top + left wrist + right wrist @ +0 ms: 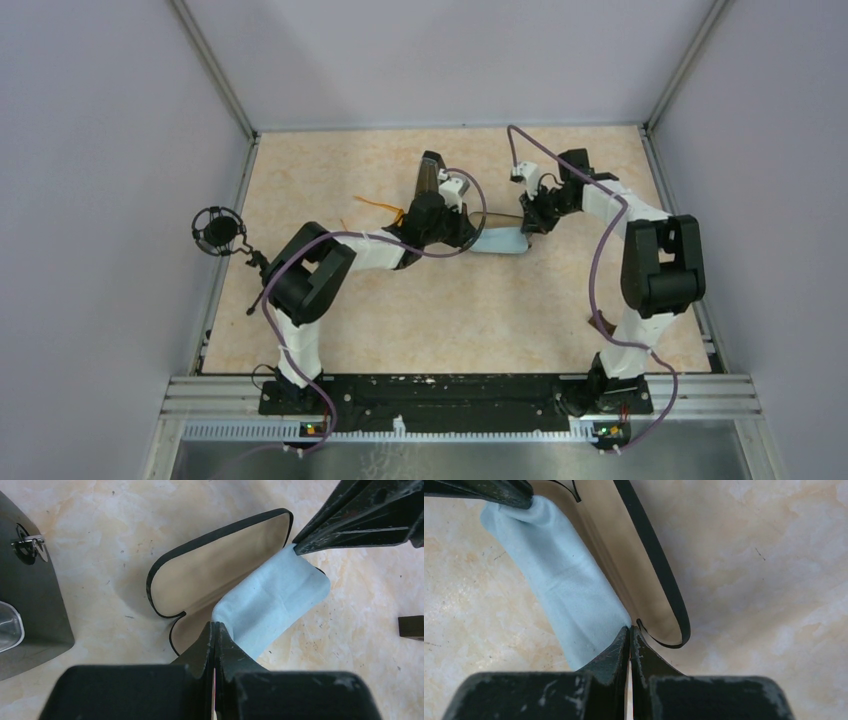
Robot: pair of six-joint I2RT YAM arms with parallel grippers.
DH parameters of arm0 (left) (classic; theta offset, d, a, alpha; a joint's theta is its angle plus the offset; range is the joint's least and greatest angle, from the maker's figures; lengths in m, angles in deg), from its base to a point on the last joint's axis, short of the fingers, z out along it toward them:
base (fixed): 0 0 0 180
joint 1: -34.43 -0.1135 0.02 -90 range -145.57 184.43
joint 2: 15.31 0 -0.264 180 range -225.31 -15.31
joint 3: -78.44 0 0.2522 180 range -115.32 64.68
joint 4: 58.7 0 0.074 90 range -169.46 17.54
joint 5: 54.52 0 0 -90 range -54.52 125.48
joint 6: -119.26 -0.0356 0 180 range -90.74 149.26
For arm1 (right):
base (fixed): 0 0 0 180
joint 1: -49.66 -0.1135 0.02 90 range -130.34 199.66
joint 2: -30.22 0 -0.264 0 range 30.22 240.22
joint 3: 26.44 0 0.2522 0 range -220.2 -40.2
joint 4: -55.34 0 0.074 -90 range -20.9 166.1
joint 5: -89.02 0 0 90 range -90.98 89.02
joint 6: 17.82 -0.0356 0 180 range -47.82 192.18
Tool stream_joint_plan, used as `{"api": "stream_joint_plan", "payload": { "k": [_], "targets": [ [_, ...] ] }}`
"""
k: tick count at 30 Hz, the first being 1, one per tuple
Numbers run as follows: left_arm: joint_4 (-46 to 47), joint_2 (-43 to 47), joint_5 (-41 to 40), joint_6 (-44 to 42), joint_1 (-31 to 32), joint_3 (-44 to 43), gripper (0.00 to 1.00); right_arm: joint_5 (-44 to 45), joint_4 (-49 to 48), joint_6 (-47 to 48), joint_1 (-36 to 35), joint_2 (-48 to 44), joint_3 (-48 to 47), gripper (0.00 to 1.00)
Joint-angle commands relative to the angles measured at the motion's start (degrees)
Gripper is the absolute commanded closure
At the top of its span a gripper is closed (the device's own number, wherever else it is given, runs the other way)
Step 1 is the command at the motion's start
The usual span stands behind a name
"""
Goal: Organize the sunglasses
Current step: Place the glasses cleaning cloth in the sunglasses case.
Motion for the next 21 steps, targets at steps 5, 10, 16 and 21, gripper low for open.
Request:
{"api": "stream_joint_plan", "payload": {
  "k": [5, 10, 16, 21],
  "targets": [
    [1.69, -1.99, 4.39, 0.78, -0.87, -3.19, 1.0, 0.28, 0.96, 0.43, 0.55, 2.12, -3.38, 1.0],
    [0.45, -2.61, 5.31, 0.78, -1.17, -4.21, 1.0, 0.32, 1.89, 0.88, 0.46, 2.98, -3.73, 1.0],
    [-0.23, -3.15, 5.39, 1.3, -1.37, -4.73, 1.0, 0.41, 2.31, 1.15, 0.5, 3.64, -3.92, 1.0],
    [-0.92, -3.71, 5.43, 1.55, -1.6, -5.47, 1.0, 0.45, 2.34, 1.16, 0.52, 4.15, -3.91, 1.0]
  ]
}}
